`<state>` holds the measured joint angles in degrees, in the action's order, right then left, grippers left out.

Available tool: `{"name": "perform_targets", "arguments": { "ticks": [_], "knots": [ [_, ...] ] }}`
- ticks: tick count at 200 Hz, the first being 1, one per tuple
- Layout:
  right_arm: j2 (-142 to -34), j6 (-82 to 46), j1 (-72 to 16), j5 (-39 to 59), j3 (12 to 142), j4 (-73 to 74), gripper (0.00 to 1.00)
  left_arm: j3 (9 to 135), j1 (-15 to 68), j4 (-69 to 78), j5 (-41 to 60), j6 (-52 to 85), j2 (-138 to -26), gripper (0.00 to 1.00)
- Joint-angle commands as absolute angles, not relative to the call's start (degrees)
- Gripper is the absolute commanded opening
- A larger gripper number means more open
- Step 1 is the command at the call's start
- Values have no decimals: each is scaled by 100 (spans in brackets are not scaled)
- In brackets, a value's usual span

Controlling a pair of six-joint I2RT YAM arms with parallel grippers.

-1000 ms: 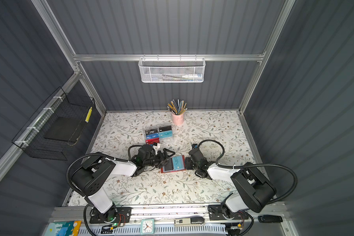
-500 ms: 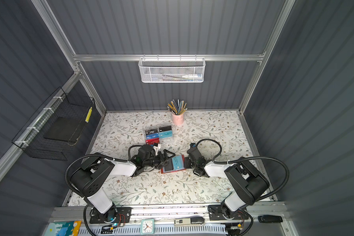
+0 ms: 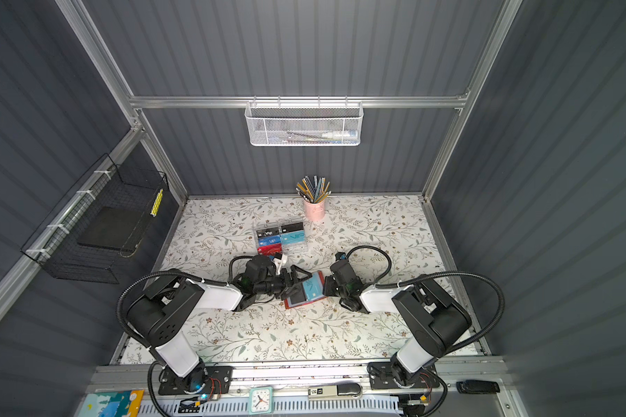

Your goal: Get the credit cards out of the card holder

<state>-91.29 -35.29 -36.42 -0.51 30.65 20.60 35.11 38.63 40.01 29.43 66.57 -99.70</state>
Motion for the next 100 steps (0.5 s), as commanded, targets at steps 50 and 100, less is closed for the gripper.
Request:
{"name": "perform_targets", "arguments": {
  "ticks": [50, 100],
  "knots": [
    [-9330, -3675, -3650, 94, 2821, 1964, 0, 3437, 3938, 4414, 2936, 6796, -10233, 100],
    [-9386, -3743, -3650, 202, 2760, 2116, 0, 3237, 3940, 4801, 2780, 6838, -10394, 100]
  ]
}}
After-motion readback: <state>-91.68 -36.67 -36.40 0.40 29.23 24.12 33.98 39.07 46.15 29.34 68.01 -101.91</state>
